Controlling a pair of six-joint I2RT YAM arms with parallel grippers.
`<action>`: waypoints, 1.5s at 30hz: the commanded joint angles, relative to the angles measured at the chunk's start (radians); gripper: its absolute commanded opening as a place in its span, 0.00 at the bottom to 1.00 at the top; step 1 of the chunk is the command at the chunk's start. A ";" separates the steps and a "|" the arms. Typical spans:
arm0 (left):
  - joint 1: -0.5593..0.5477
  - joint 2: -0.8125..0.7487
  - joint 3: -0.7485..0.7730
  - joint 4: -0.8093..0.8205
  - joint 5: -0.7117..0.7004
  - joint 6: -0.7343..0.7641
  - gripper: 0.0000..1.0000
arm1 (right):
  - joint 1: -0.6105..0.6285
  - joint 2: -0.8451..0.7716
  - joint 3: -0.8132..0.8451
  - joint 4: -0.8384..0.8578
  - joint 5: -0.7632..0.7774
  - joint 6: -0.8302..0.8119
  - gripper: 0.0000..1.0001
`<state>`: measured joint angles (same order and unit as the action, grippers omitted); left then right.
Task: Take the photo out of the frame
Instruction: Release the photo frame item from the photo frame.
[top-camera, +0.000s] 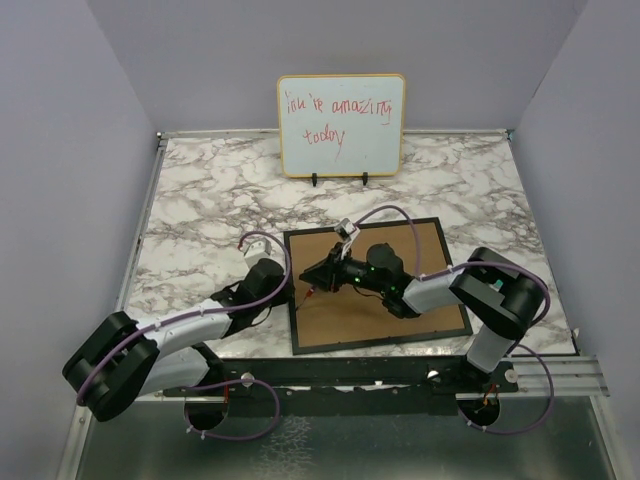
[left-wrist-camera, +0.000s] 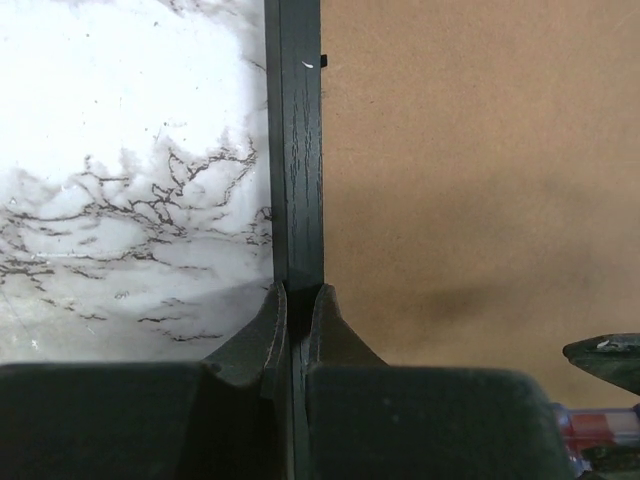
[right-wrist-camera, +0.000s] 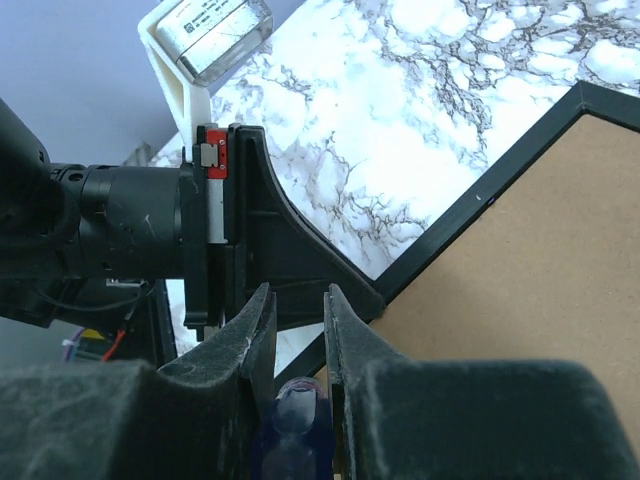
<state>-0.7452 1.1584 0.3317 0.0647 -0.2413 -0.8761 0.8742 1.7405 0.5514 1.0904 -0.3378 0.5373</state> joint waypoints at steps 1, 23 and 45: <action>-0.001 0.003 -0.108 -0.112 0.069 -0.100 0.00 | 0.060 -0.021 0.029 -0.237 0.126 -0.113 0.01; 0.012 -0.119 -0.152 -0.173 0.018 -0.143 0.00 | 0.295 -0.158 0.131 -0.416 0.607 -0.169 0.01; 0.027 -0.126 -0.077 -0.258 -0.047 -0.077 0.37 | -0.502 -0.463 0.116 -0.645 0.167 -0.032 0.01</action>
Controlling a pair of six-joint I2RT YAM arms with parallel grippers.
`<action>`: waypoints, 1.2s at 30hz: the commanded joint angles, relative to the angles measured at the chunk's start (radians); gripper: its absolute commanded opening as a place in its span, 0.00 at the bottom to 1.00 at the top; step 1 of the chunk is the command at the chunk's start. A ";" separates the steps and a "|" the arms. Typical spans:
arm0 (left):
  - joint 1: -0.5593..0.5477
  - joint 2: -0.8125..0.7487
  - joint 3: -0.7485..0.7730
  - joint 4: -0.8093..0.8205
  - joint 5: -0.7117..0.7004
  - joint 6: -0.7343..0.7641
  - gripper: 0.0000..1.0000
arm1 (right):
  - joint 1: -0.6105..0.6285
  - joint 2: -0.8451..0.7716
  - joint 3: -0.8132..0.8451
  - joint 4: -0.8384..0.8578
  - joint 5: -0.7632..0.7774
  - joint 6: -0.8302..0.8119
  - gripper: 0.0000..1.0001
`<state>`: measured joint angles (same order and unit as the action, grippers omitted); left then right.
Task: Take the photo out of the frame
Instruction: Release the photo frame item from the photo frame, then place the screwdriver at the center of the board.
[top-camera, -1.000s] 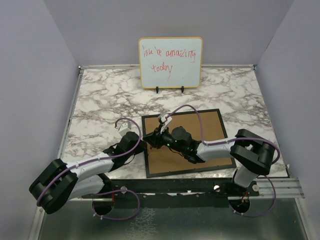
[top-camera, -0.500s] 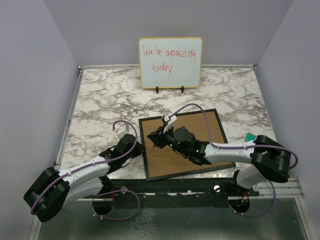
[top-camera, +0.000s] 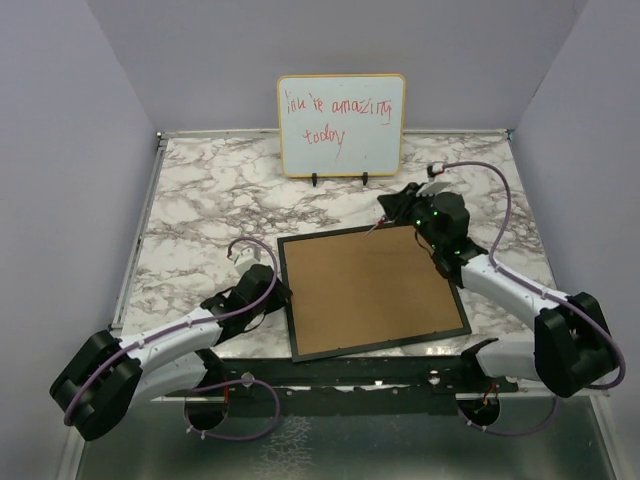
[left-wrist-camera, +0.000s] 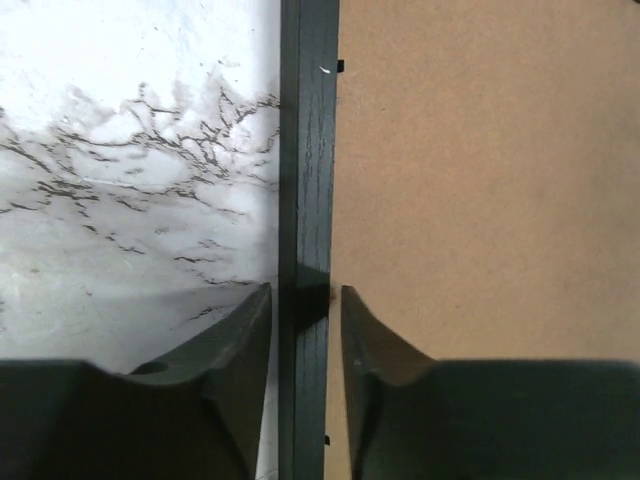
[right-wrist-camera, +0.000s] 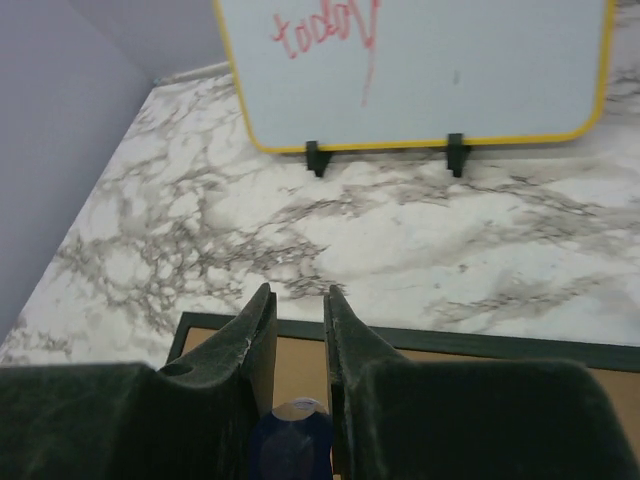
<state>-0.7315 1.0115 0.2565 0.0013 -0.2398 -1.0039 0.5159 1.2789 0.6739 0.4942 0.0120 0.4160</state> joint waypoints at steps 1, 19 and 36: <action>0.016 0.018 0.004 -0.204 -0.056 0.052 0.39 | -0.192 0.005 -0.007 -0.045 -0.212 0.113 0.01; 0.078 0.022 0.060 -0.248 -0.031 0.127 0.54 | -0.712 0.307 0.198 -0.235 -0.214 0.393 0.01; 0.104 0.004 0.141 -0.290 0.062 0.175 0.58 | -0.808 0.621 0.425 -0.398 -0.096 0.569 0.01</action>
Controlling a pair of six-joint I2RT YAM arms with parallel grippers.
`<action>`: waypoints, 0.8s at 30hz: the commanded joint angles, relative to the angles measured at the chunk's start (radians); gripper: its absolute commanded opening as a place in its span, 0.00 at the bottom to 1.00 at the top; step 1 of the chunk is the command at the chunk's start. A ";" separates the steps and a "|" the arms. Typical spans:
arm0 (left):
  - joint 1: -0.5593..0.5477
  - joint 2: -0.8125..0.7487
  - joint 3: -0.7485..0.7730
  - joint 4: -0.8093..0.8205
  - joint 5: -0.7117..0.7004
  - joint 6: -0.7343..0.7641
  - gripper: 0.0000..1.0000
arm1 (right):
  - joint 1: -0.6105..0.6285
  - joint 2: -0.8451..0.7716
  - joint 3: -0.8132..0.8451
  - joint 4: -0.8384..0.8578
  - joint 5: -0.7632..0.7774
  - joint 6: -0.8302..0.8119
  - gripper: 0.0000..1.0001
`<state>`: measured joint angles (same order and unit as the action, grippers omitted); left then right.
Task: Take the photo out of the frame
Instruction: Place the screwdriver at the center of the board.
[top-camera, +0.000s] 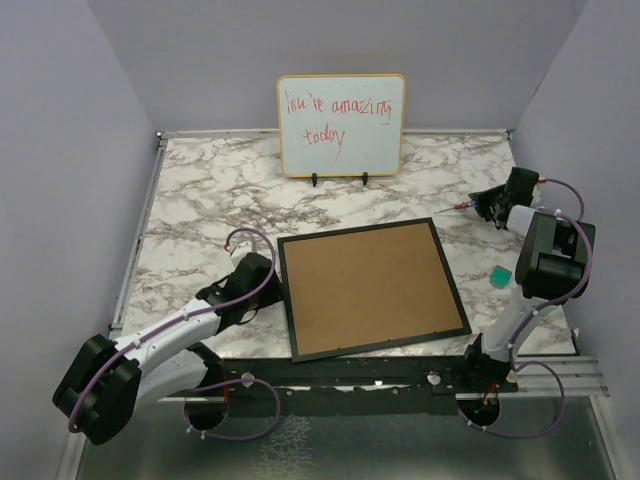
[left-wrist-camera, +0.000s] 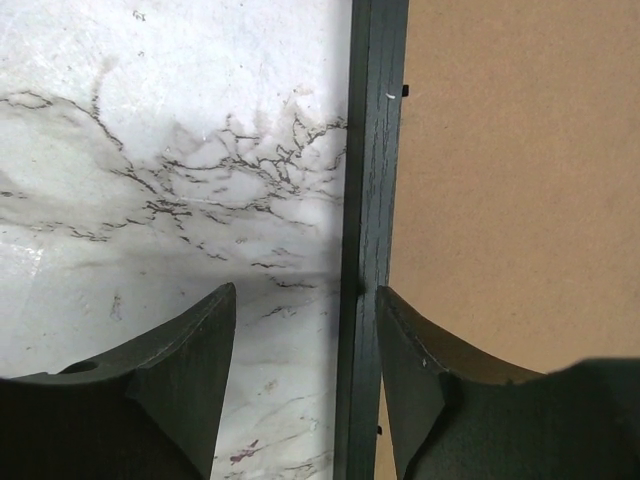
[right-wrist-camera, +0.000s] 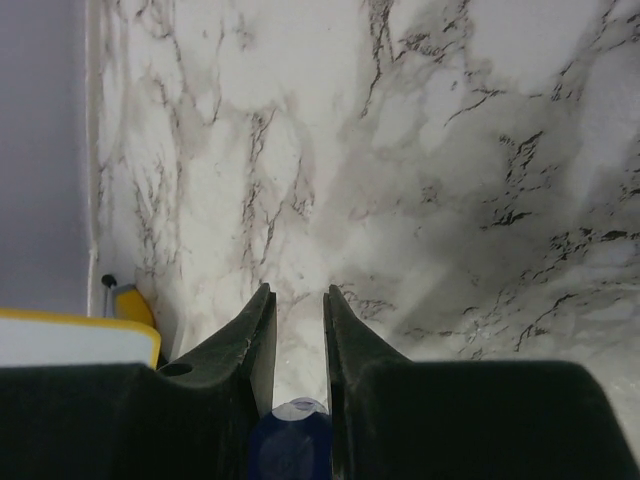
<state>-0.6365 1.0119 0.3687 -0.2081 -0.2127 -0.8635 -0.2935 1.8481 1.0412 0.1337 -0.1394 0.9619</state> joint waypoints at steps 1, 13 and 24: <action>0.010 0.003 0.034 -0.084 0.039 0.038 0.59 | 0.002 0.070 0.073 -0.041 0.044 0.018 0.01; 0.039 -0.005 0.224 -0.172 0.101 0.121 0.61 | 0.025 0.173 0.208 -0.273 0.067 -0.023 0.08; 0.053 -0.106 0.249 -0.246 0.111 0.146 0.65 | 0.063 0.145 0.171 -0.324 0.163 0.033 0.32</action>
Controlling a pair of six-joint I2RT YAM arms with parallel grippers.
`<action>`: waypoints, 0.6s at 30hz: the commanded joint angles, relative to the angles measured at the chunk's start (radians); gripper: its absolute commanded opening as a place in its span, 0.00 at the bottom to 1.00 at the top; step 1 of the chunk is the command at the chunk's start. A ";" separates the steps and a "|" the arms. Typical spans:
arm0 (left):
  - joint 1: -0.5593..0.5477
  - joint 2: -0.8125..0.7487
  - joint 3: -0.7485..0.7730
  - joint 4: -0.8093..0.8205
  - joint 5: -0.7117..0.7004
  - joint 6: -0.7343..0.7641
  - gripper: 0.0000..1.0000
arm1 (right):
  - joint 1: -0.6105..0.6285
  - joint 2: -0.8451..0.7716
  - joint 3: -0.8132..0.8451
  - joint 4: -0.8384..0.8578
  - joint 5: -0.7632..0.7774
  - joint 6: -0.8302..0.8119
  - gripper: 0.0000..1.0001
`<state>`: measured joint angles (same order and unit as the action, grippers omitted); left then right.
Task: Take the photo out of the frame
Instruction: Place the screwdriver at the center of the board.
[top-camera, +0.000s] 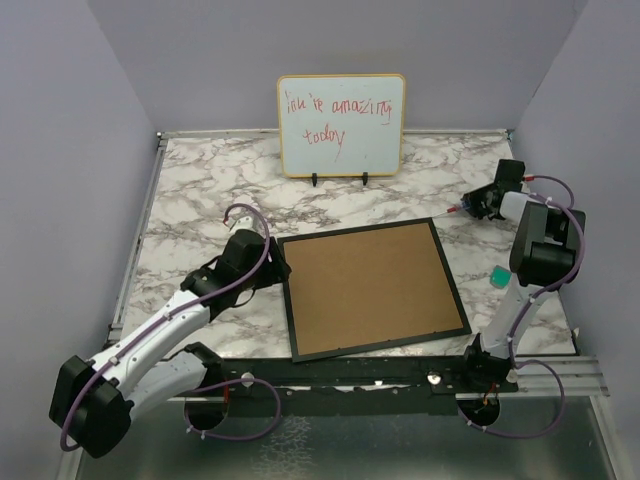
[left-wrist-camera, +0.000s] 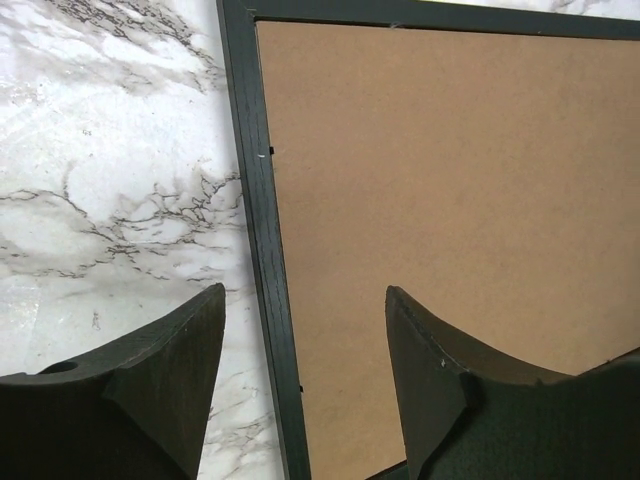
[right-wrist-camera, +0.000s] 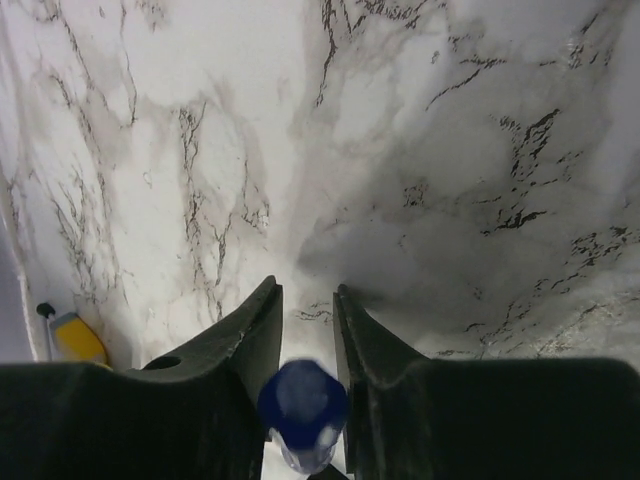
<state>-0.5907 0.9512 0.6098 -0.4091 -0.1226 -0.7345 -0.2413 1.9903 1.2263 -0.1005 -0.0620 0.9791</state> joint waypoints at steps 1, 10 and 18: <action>0.008 -0.053 0.008 -0.049 0.023 0.017 0.66 | 0.011 0.004 -0.012 -0.103 0.083 0.013 0.32; 0.011 -0.088 0.015 -0.069 0.021 0.013 0.68 | 0.014 -0.077 -0.028 -0.139 0.110 -0.090 0.51; 0.013 -0.099 0.000 -0.067 0.017 -0.005 0.70 | 0.015 -0.223 -0.039 -0.142 0.019 -0.294 0.56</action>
<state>-0.5835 0.8703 0.6098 -0.4599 -0.1196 -0.7353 -0.2279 1.8980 1.2083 -0.2192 -0.0013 0.8326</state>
